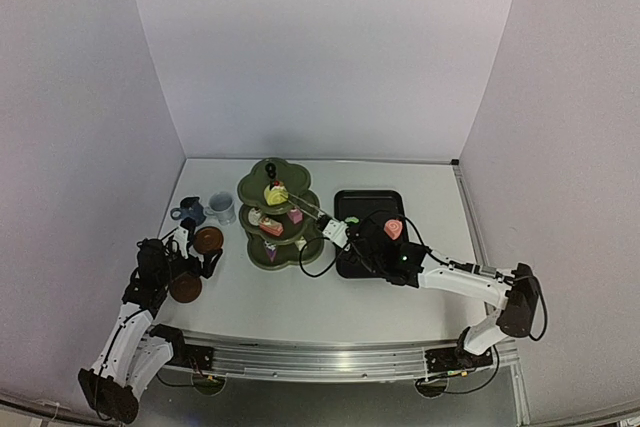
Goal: Serve the afternoon tea
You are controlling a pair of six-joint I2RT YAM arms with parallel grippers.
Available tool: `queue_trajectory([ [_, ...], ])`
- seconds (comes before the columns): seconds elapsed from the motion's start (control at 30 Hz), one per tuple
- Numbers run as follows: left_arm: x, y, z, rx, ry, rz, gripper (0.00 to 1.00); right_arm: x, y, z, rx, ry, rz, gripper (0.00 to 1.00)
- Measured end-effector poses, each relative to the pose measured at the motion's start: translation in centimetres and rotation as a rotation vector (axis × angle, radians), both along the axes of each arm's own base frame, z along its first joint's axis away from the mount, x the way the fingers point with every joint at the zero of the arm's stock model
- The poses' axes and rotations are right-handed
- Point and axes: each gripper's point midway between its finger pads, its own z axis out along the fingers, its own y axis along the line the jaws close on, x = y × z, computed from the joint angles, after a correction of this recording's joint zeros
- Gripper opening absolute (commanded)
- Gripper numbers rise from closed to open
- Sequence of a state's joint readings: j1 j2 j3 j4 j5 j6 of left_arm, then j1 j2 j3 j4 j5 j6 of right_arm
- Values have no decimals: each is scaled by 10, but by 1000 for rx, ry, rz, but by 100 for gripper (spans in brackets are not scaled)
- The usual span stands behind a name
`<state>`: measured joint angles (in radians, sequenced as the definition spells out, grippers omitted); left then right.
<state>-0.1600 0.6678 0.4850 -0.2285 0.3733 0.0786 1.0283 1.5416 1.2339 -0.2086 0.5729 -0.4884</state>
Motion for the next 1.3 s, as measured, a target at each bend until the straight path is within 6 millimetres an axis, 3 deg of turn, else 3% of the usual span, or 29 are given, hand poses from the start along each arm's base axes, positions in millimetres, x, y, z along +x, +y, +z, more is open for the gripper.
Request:
queue_trajectory([
  [0.4,-1,0,-2,2,7,0,99,-8,-4,12,61,28,-1,32],
  [0.67,-1,0,-2,2,7,-1,99,-9,-18,34,176,47,-56,25],
  [0.77,-1,0,-2,1,7,-1,99,0,-36,48,251,63,-127,19],
  [0.97,-1,0,-2,1,8,-1,99,24,-78,63,389,114,-301,19],
  [1.13,-1,0,-2,0,7,-1,99,48,-133,38,491,261,-525,20],
  [1.3,-1,0,-2,0,7,-2,99,55,-183,8,606,440,-729,26],
])
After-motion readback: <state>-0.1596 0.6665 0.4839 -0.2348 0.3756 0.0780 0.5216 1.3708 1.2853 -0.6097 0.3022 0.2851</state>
